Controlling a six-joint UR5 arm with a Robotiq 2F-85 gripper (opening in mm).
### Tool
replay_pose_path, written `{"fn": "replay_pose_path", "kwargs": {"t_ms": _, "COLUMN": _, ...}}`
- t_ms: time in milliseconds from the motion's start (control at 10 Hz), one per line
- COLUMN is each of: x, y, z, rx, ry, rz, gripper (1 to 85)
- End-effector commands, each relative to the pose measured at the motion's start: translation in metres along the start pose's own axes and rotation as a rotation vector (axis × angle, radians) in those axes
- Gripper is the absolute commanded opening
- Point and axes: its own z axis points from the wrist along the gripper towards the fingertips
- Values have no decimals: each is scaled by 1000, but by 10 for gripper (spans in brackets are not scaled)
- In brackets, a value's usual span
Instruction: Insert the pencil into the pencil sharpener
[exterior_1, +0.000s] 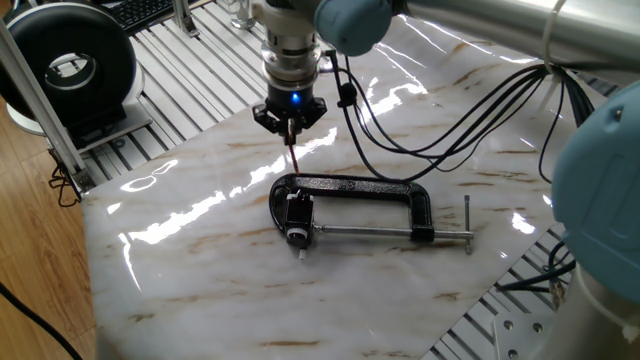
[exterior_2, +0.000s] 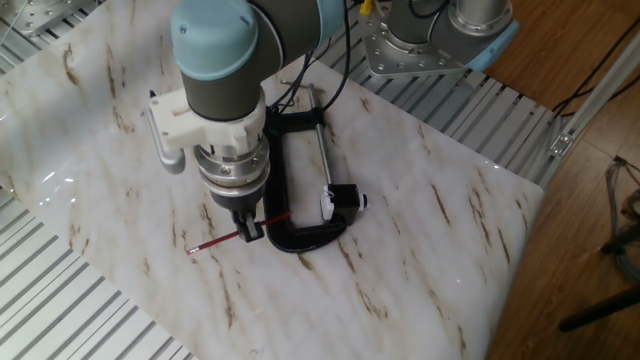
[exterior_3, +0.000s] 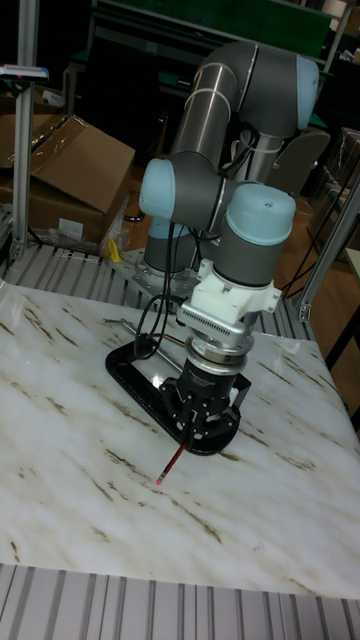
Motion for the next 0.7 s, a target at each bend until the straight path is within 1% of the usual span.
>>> {"fn": "replay_pose_path", "kwargs": {"t_ms": 0, "x": -11, "y": -6, "z": 2, "rx": 6, "ry": -47, "rz": 23, "gripper": 10}}
{"fn": "replay_pose_path", "kwargs": {"t_ms": 100, "x": -7, "y": 2, "z": 0, "rx": -13, "ry": -36, "rz": 25, "gripper": 10}}
{"fn": "replay_pose_path", "kwargs": {"t_ms": 200, "x": -5, "y": 3, "z": 0, "rx": -27, "ry": -28, "rz": 27, "gripper": 10}}
{"fn": "replay_pose_path", "kwargs": {"t_ms": 300, "x": -2, "y": -2, "z": 0, "rx": -31, "ry": -17, "rz": 16, "gripper": 10}}
{"fn": "replay_pose_path", "kwargs": {"t_ms": 400, "x": -1, "y": -10, "z": 1, "rx": -26, "ry": -7, "rz": -8, "gripper": 10}}
{"fn": "replay_pose_path", "kwargs": {"t_ms": 500, "x": -2, "y": -16, "z": 0, "rx": -5, "ry": -10, "rz": -3, "gripper": 10}}
{"fn": "replay_pose_path", "kwargs": {"t_ms": 600, "x": -1, "y": -18, "z": -1, "rx": -6, "ry": -10, "rz": 3, "gripper": 10}}
